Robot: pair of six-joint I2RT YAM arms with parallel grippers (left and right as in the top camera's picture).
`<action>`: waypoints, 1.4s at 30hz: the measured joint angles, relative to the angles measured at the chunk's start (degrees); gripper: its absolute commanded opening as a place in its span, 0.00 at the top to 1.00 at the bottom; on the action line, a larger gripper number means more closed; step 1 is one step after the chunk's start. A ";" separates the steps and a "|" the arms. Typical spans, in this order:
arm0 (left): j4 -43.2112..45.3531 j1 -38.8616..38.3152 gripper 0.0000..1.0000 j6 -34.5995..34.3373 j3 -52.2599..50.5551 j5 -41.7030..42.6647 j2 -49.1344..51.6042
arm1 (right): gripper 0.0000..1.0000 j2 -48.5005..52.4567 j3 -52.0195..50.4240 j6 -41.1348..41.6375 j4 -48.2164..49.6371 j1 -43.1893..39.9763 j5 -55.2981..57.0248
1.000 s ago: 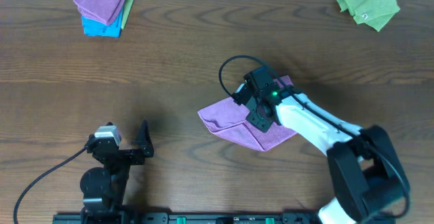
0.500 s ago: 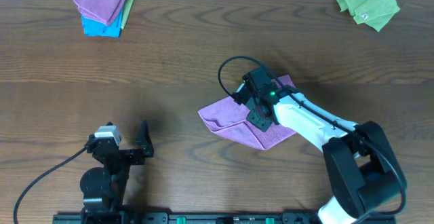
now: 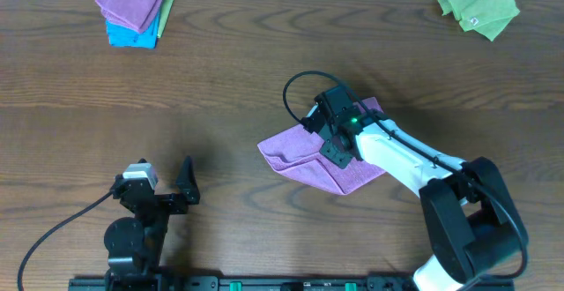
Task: Fold the cloth
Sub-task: 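Pinch the purple cloth's near corner with the right gripper, then drag the cloth corner rightward with the right gripper to spread it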
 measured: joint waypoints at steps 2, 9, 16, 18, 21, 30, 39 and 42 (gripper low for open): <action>0.02 0.00 0.05 0.00 0.00 0.00 0.00 | 0.73 0.00 0.24 0.02 -0.02 0.00 0.00; 0.00 0.00 0.05 0.00 0.00 0.00 0.00 | 0.99 0.00 2.32 0.57 0.44 0.00 0.02; 0.00 0.00 0.05 0.00 0.00 0.00 0.00 | 0.99 0.00 2.49 0.85 3.08 0.00 0.02; 0.00 0.00 0.05 0.00 0.00 0.02 0.00 | 0.99 0.00 2.51 0.87 5.88 0.00 0.22; 0.02 0.00 0.05 0.00 0.00 0.02 0.00 | 0.99 0.00 2.64 0.87 11.21 0.00 1.18; 0.00 0.00 0.05 -0.02 0.00 0.02 0.00 | 0.99 0.00 3.13 0.96 31.08 -0.13 2.95; 0.00 0.00 0.05 0.00 0.00 0.02 0.00 | 0.01 1.22 3.28 2.93 39.36 -2.27 3.74; 0.00 0.00 0.05 0.00 0.00 0.00 0.00 | 0.01 3.32 3.28 3.78 39.30 -3.82 6.21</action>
